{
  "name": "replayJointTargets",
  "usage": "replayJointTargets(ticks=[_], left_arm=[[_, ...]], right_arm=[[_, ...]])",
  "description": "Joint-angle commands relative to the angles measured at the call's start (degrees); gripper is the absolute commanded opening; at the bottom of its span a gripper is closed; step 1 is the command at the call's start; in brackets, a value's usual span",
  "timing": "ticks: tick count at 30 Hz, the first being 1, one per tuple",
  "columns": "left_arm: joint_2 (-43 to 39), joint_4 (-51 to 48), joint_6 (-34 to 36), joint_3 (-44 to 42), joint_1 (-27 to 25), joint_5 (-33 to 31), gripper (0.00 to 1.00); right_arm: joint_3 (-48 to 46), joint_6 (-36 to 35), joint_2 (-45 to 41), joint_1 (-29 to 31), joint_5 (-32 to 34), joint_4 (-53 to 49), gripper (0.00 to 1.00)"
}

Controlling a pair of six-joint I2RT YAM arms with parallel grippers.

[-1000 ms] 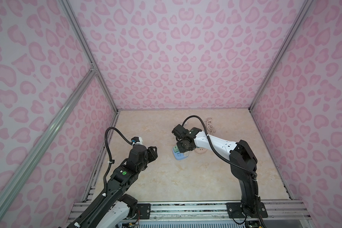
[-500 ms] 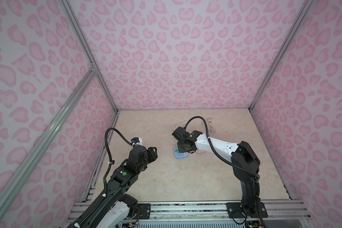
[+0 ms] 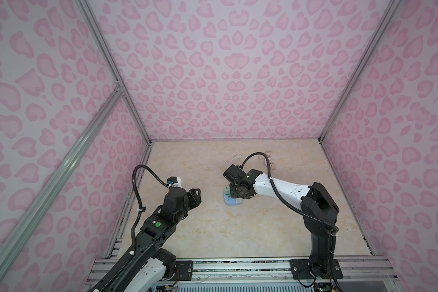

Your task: Insert the plug

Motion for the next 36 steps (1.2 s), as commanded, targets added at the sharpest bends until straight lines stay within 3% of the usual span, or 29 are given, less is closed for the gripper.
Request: replayJointTargets(ticks=[1, 6, 9, 12, 15, 17, 18, 19, 23, 25, 27, 29, 32, 36], left_arm=[[-0.61, 0.65, 0.5, -0.26, 0.0, -0.97, 0.57], [-0.01, 0.13, 0.93, 0.47, 0.02, -1.23, 0.57], [0.32, -0.4, 1.42, 1.2, 0.02, -1.89, 0.57], [0.82, -1.24, 1.74, 2.11, -0.01, -4.44, 0.6], [2.01, -4.75, 0.67, 4.95, -0.06, -11.27, 0.62], [3.05, -5.78, 0.89, 6.91, -0.45, -16.92, 0.67], [3.66, -6.06, 1.02, 7.77, -1.0, -20.32, 0.9], [4.59, -6.57, 0.92, 9.08, -2.18, -25.26, 0.98], [9.64, -4.71, 3.49, 13.34, -10.73, -48.8, 0.98], [13.02, 3.12, 12.04, 13.48, -15.32, -58.01, 0.98], [17.48, 15.18, 25.48, 13.08, -16.73, -57.79, 0.98], [23.86, 21.2, 31.77, 14.6, -16.28, -60.29, 0.98], [29.13, 25.21, 30.82, 14.28, -13.67, -62.51, 0.98], [24.82, 36.4, 25.37, 3.84, -4.21, -55.09, 0.98]], right_arm=[[0.5, -0.26, -0.17, 0.16, -0.32, -1.3, 0.52], [1.11, -1.14, -0.79, 0.14, -0.18, -1.93, 0.64], [0.07, -2.39, -3.72, -0.34, 0.65, -1.74, 0.65], [-2.71, -6.57, -9.22, -2.01, 0.49, 0.76, 0.66], [-9.79, -12.23, -18.83, -4.3, 0.35, 7.49, 0.68], [-15.58, -15.59, -26.21, -5.82, 2.03, 11.83, 0.75], [-18.0, -17.08, -29.15, -6.33, 3.53, 13.5, 0.83], [-20.35, -19.42, -32.5, -7.12, 5.25, 14.88, 0.98], [-22.65, -25.25, -43.96, -11.08, 13.99, 11.61, 0.98], [-24.05, -27.85, -49.02, -13.64, 15.38, 12.58, 0.98], [-26.22, -30.42, -53.08, -15.63, 16.14, 14.85, 0.98], [-28.55, -31.89, -55.28, -16.69, 17.04, 17.41, 0.99], [-32.13, -32.35, -54.92, -16.74, 18.75, 20.41, 0.99], [-36.93, -33.09, -53.69, -16.73, 15.71, 24.41, 0.98]])
